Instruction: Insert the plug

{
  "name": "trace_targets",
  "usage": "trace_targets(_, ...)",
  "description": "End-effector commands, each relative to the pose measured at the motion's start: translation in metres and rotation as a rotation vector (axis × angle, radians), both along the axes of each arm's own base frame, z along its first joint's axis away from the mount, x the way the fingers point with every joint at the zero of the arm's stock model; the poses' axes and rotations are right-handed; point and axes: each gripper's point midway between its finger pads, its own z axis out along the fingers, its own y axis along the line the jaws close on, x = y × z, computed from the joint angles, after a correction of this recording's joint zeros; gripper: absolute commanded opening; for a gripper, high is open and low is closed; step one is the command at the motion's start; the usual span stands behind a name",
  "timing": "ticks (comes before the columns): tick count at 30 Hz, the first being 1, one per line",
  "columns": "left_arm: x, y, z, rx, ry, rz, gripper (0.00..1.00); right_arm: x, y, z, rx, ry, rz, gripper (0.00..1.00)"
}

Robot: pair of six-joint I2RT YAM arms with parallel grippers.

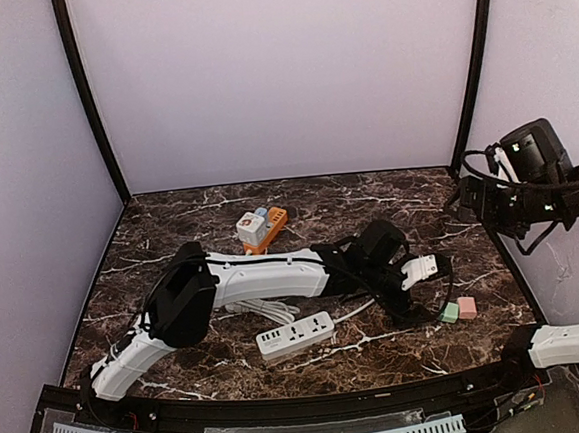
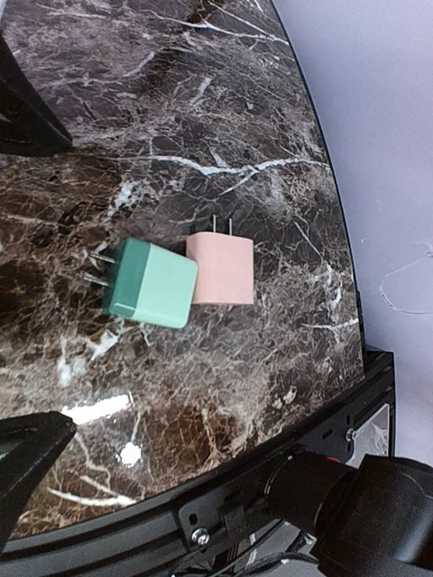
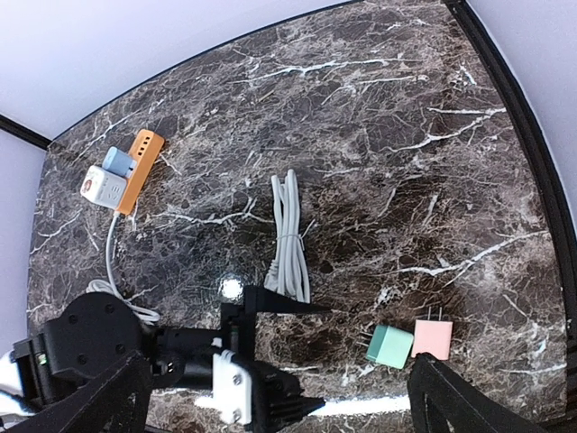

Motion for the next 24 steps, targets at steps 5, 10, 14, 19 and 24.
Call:
trace_targets(5,0.0,-0.031,-0.001,-0.115,0.002,-0.038,0.99,-0.016,-0.005,-0.009,0.028,0.029,0.012,0.99)
trace_targets(10,-0.002,-0.041,-0.018,-0.128,0.021,-0.057,0.99,-0.019,-0.004,-0.012,0.023,0.04,0.032,0.99)
trace_targets(14,-0.005,-0.048,-0.03,-0.14,0.036,-0.07,0.99,-0.02,-0.002,-0.015,0.022,0.053,0.043,0.99)
trace_targets(19,-0.009,-0.059,-0.037,-0.182,0.032,-0.079,0.95,-0.025,-0.004,-0.02,0.014,0.072,0.046,0.99)
trace_targets(24,-0.012,-0.066,-0.042,-0.208,0.026,-0.092,0.86,-0.029,-0.007,-0.023,0.001,0.09,0.049,0.99)
